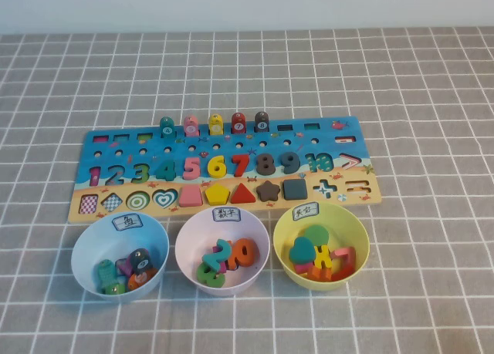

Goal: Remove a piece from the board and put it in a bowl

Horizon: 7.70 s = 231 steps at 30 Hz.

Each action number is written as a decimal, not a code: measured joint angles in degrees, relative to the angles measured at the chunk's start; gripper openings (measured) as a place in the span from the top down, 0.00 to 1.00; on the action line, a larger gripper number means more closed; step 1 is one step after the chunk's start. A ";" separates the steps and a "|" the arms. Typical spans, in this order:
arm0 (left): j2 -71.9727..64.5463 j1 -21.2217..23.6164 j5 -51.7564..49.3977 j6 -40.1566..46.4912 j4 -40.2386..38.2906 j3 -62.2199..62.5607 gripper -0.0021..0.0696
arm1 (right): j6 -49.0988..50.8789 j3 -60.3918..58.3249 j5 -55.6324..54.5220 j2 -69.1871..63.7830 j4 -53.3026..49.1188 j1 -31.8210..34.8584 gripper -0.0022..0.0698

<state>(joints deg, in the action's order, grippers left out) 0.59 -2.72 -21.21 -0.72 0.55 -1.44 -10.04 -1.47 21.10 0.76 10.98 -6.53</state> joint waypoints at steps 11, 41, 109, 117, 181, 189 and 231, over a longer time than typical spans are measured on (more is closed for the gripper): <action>0.00 0.00 0.00 0.00 0.00 0.00 0.98 | 0.00 0.00 0.00 0.00 0.00 0.00 0.99; 0.00 0.00 0.00 0.00 0.00 0.00 0.98 | 0.00 0.00 -0.61 0.00 4.38 0.00 0.99; 0.00 0.00 0.00 0.00 0.45 0.00 0.98 | 22.83 97.44 47.32 -107.65 -3.79 -28.99 0.80; 0.00 0.00 0.00 0.00 0.45 0.00 0.98 | 27.53 112.10 49.04 -120.59 -7.64 -29.09 0.55; 0.00 0.00 0.00 0.00 0.45 0.00 0.98 | 33.78 114.75 48.31 -130.32 -10.98 -27.81 0.46; 0.00 0.00 0.00 0.00 0.45 0.00 0.98 | 33.98 114.75 46.33 -130.32 -10.98 -27.81 0.46; 0.00 0.00 0.00 0.00 0.45 0.00 0.98 | 34.09 114.75 44.67 -131.33 -10.98 -27.00 0.57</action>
<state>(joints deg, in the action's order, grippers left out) 0.59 -2.72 -21.21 -0.72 1.00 -1.44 24.05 113.28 65.77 -130.57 0.00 -33.53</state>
